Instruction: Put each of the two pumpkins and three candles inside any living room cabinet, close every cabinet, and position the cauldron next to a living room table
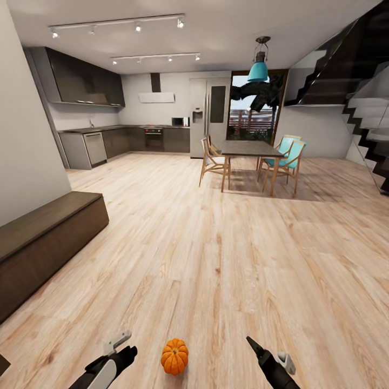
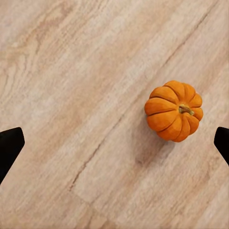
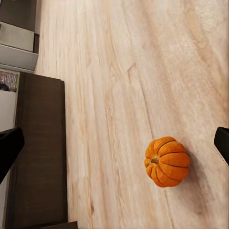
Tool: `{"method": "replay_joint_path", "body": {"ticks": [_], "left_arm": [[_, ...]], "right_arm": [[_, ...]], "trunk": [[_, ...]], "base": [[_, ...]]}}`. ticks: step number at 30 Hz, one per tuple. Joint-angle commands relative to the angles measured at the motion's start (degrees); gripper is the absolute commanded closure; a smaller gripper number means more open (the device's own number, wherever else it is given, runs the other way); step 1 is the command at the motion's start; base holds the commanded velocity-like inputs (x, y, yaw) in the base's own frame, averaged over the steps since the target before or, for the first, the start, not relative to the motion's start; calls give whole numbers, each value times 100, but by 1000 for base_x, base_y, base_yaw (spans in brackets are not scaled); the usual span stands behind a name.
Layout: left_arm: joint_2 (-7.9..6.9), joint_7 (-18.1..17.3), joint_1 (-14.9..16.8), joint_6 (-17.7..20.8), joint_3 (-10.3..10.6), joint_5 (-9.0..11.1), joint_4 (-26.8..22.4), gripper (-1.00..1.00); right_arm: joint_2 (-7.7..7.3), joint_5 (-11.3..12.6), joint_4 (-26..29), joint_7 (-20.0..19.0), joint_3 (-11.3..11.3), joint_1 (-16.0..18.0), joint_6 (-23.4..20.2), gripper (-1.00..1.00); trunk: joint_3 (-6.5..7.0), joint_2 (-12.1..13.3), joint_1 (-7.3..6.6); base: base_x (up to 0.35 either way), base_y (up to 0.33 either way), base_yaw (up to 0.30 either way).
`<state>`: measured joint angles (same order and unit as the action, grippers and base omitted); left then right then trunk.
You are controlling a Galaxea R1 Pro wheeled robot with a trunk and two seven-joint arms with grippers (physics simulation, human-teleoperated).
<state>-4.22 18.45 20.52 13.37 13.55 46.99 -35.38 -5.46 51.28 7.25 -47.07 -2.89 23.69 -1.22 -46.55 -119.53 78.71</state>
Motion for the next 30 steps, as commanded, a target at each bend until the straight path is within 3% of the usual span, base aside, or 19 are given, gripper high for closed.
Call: {"method": "replay_joint_path", "body": {"ticks": [1, 5, 14, 16, 21, 24, 27, 30], "left_arm": [[-9, 51, 2, 8, 42, 47, -13, -100], [-8, 48, -2, 8, 44, 39, -13, -100], [-7, 51, -4, 8, 43, 38, -13, -100], [-6, 50, -4, 8, 43, 38, -13, -100], [-5, 47, -4, 8, 43, 38, -13, -100], [-2, 50, -4, 8, 45, 38, -13, -100], [-6, 47, -4, 8, 49, 42, -9, -100], [-8, 50, -4, 8, 57, 38, 77, -100]], "right_arm": [[1, -11, -4, -16, -28, 4, 48, -100], [1, -20, -18, -6, -23, 4, 269, -100], [1, -7, -49, 142, -14, 4, 323, -100], [1, -3, -38, 417, -15, 4, 324, -100], [-7, -40, 3, 1766, 37, 4, 296, -100], [-8, -136, 6, 2388, 520, 4, 300, -100], [-4, -215, 9, 2736, 1102, 4, 328, -100], [0, -241, 13, 2859, 1378, 4, 326, -100]], "trunk": [[-6, -2, -1], [-6, -2, -1], [-6, -2, -1], [-6, -2, -1], [-6, -2, -1], [-6, -2, -1], [-6, -2, -1], [-6, -2, -1]], "base": [[0, 0, 0], [0, 0, 0], [0, 0, 0], [0, 0, 0], [0, 0, 0], [0, 0, 0], [0, 0, 0], [45, 0, 0]]}}
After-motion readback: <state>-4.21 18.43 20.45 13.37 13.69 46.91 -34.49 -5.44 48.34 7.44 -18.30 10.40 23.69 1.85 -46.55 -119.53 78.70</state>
